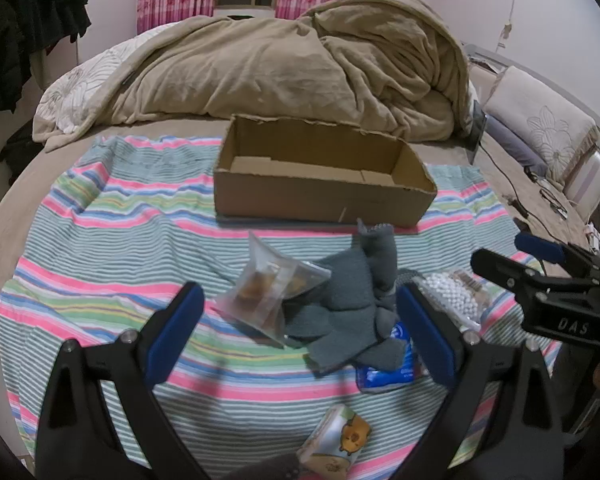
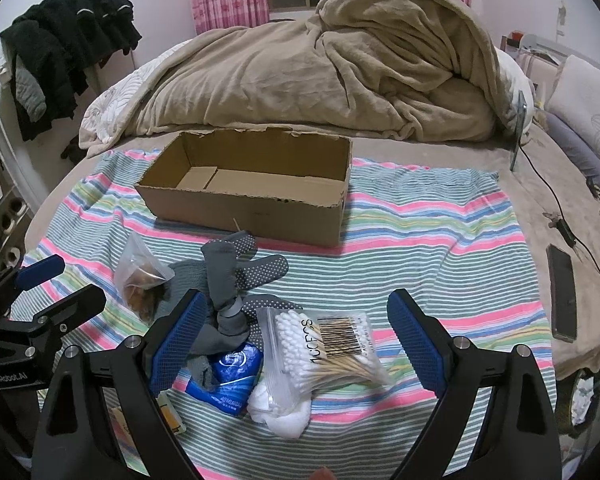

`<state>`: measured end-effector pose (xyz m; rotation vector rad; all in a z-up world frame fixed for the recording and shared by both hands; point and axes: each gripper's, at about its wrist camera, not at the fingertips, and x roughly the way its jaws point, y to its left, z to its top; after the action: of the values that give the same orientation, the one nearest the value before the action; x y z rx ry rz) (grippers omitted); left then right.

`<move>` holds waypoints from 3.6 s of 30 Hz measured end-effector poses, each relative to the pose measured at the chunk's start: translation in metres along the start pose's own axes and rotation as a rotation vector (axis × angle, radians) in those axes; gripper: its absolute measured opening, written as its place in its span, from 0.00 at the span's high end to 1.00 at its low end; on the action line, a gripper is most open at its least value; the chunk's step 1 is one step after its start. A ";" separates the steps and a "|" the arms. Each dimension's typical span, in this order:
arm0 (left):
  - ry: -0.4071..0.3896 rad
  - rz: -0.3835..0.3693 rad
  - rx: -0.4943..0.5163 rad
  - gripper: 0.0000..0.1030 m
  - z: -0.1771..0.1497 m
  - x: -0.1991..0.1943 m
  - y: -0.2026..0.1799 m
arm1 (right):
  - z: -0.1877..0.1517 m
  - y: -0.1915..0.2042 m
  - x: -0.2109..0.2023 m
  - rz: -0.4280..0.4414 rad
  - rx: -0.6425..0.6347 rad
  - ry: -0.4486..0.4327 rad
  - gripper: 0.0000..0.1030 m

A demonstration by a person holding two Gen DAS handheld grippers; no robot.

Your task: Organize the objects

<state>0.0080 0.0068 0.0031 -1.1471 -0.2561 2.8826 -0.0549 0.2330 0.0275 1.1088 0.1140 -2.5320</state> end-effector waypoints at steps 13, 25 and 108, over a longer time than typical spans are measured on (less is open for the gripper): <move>0.044 0.024 0.025 0.05 0.000 0.001 0.000 | 0.001 -0.002 -0.005 -0.004 -0.001 -0.003 0.09; 0.140 -0.004 0.132 0.05 -0.032 0.033 -0.004 | -0.024 -0.021 0.017 -0.037 -0.002 0.074 0.09; -0.019 -0.068 0.086 0.55 0.107 0.058 0.002 | 0.090 -0.019 0.024 0.148 -0.143 -0.074 0.72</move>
<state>-0.1076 -0.0053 0.0396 -1.0767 -0.1658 2.8168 -0.1398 0.2236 0.0705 0.9327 0.1840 -2.3894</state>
